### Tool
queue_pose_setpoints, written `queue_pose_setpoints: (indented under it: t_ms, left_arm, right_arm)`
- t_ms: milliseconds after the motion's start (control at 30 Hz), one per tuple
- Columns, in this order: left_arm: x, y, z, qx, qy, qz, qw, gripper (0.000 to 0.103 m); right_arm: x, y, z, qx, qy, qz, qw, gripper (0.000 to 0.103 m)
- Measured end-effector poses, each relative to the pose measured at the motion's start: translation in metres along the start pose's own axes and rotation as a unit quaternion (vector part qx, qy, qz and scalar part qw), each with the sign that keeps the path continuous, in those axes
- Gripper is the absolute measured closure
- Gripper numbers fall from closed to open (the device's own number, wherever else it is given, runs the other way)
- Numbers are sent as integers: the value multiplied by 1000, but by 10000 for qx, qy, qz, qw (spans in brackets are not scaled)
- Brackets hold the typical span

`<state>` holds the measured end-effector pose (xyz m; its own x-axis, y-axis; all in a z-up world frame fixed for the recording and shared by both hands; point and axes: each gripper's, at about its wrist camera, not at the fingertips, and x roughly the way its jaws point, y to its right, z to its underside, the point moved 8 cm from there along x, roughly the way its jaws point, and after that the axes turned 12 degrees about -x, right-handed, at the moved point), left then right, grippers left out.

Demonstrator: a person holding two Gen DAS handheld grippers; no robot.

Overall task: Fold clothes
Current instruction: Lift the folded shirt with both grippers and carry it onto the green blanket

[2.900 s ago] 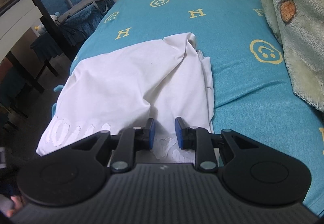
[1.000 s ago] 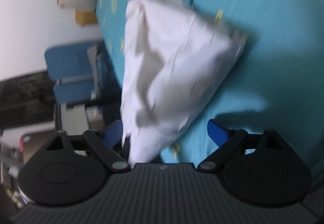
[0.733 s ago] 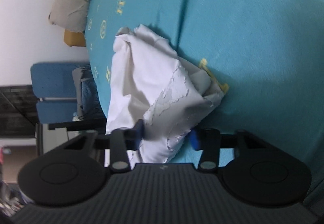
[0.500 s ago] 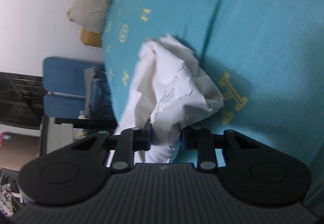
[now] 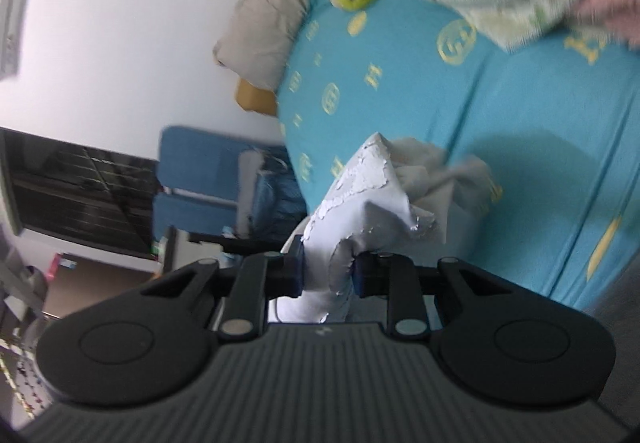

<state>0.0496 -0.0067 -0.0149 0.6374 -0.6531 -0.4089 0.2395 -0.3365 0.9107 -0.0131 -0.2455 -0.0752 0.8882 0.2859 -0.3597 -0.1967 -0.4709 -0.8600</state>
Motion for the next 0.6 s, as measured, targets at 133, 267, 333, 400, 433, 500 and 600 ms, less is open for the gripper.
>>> queue_pose_setpoints:
  t_ms: [133, 267, 333, 400, 433, 500, 600]
  left_arm:
    - [43, 66, 21, 248, -285, 114, 9992, 86]
    - [107, 146, 47, 733, -544, 281, 9954, 86]
    - [143, 187, 64, 852, -713, 459, 9927, 86]
    - [178, 229, 80, 964, -878, 662, 9893, 86]
    - [195, 248, 88, 1043, -969, 797, 9866, 86]
    - [231, 281, 103, 1160, -1156, 1082, 9806, 86]
    - [282, 307, 124, 1250, -1275, 1334, 9748, 86]
  right_arm:
    - [-28, -13, -61, -103, 407, -70, 9991, 77]
    - [-57, -25, -149, -413, 882, 36, 9952, 77]
    - [-69, -33, -200, -608, 1157, 80, 9914, 77]
    - [-79, -35, -242, -785, 1424, 136, 9866, 77]
    - [-84, -32, -256, -861, 1550, 175, 9840, 77]
    - [-92, -25, -285, -1012, 1800, 254, 9781, 77]
    - [-105, -17, -328, -1237, 2172, 371, 9675, 77]
